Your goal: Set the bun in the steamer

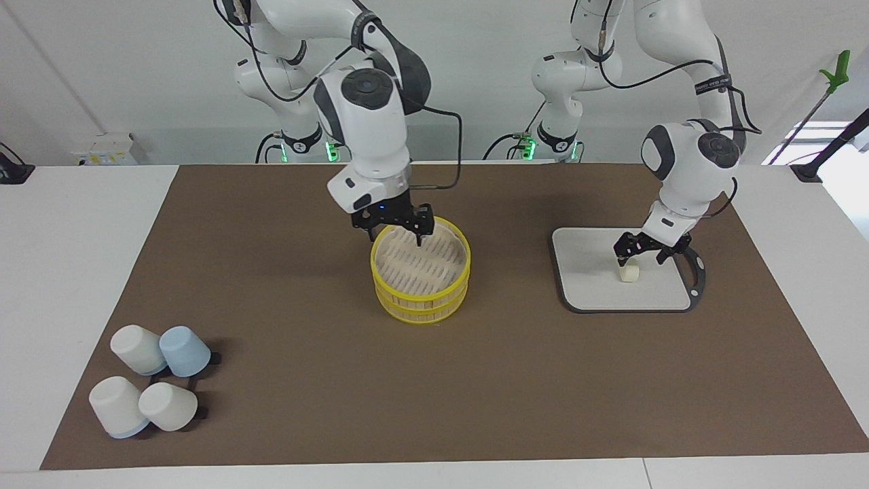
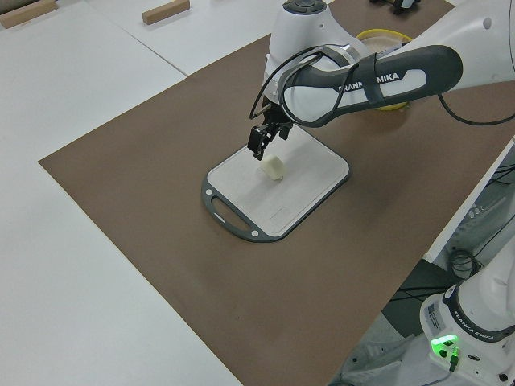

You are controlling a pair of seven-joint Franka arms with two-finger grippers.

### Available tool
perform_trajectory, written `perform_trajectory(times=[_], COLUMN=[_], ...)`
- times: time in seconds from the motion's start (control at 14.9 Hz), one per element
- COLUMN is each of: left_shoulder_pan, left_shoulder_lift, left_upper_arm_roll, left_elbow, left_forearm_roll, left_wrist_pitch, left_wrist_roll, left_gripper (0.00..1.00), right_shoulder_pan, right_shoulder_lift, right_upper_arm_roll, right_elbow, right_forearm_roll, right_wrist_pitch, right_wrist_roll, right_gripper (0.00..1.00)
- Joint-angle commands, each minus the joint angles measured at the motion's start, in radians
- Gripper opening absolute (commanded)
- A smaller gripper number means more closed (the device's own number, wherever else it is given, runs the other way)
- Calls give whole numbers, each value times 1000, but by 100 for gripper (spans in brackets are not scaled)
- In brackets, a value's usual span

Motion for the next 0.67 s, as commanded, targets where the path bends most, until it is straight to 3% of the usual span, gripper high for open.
perform_trajectory(times=[0.0, 0.13, 0.34, 0.4, 0.61], left_shoulder_pan=[-1, -1, -2, 1, -4], left_shoulder_lift=[1, 13, 42, 42, 42], left_upper_arm_roll=[3, 3, 3, 3, 3], left_elbow=[-49, -53, -53, -50, -48], left_forearm_roll=[-8, -8, -8, -8, -8], left_wrist_pitch=[65, 70, 84, 76, 80], left_wrist_roll=[27, 27, 56, 58, 57], left_gripper=[95, 95, 92, 87, 57], right_shoulder_pan=[73, 119, 154, 160, 165], right_shoulder_lift=[130, 190, 217, 225, 234], right_upper_arm_roll=[-15, -18, -17, -15, -12], right_elbow=[146, 187, 187, 185, 173], right_forearm_roll=[8, -13, -48, -56, -73], right_wrist_pitch=[-10, -6, 8, 31, 74], right_wrist_roll=[53, 105, 125, 133, 132], right_gripper=[100, 100, 100, 100, 100])
